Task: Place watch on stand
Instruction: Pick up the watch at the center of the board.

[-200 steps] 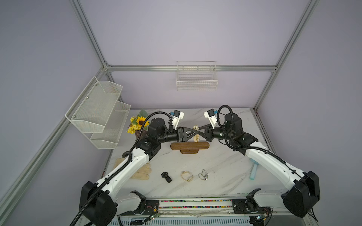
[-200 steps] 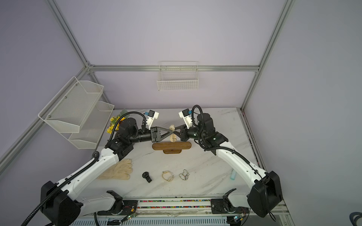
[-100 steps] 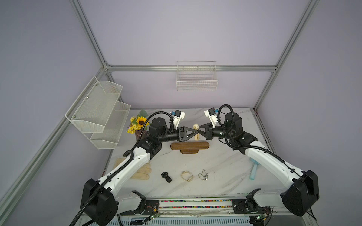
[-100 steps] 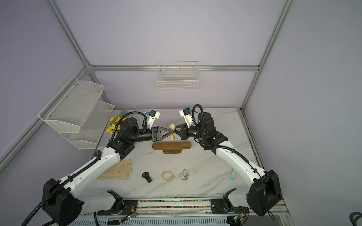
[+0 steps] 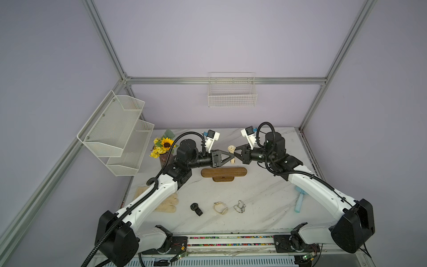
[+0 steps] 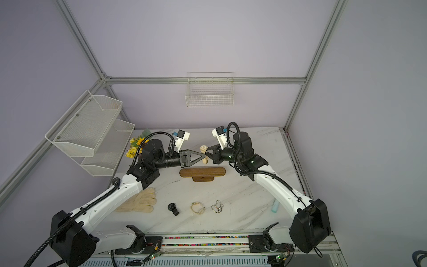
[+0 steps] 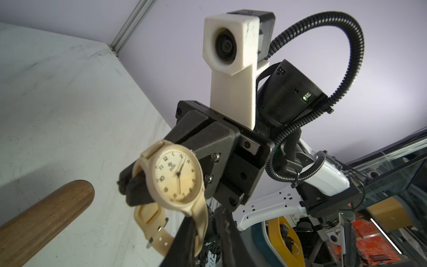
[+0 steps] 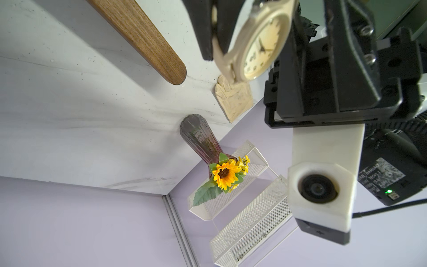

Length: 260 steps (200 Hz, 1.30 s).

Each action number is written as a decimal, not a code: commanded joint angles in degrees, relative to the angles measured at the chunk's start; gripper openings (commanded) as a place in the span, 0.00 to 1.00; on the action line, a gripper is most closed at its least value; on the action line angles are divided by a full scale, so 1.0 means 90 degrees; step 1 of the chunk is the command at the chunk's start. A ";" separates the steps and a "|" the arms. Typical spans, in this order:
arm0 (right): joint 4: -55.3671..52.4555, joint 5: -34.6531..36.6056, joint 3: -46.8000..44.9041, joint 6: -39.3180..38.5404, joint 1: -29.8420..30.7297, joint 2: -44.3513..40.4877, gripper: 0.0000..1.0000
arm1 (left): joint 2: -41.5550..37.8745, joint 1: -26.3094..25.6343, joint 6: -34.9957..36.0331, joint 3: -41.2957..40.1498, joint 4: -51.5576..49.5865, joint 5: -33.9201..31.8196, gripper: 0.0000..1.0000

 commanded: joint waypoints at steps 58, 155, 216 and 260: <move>0.0166 0.0124 0.0120 -0.0017 -0.0070 -0.0225 0.00 | -0.0136 -0.0043 0.0175 -0.0083 0.0118 -0.0149 0.00; 0.0223 -0.0060 -0.0464 0.0363 -0.0099 -0.0640 0.59 | -0.0114 -0.0036 0.0710 0.0339 -0.0283 -0.0344 0.00; -0.0270 0.0021 -0.0860 0.0404 -0.0157 -0.1344 0.45 | -0.0184 -0.0032 0.1967 0.0426 -0.0929 -0.1055 0.00; -0.0209 -0.0584 -0.0771 0.1228 -0.0288 -0.1099 0.42 | -0.0427 -0.0026 0.2750 -0.0042 -0.0327 -0.1413 0.00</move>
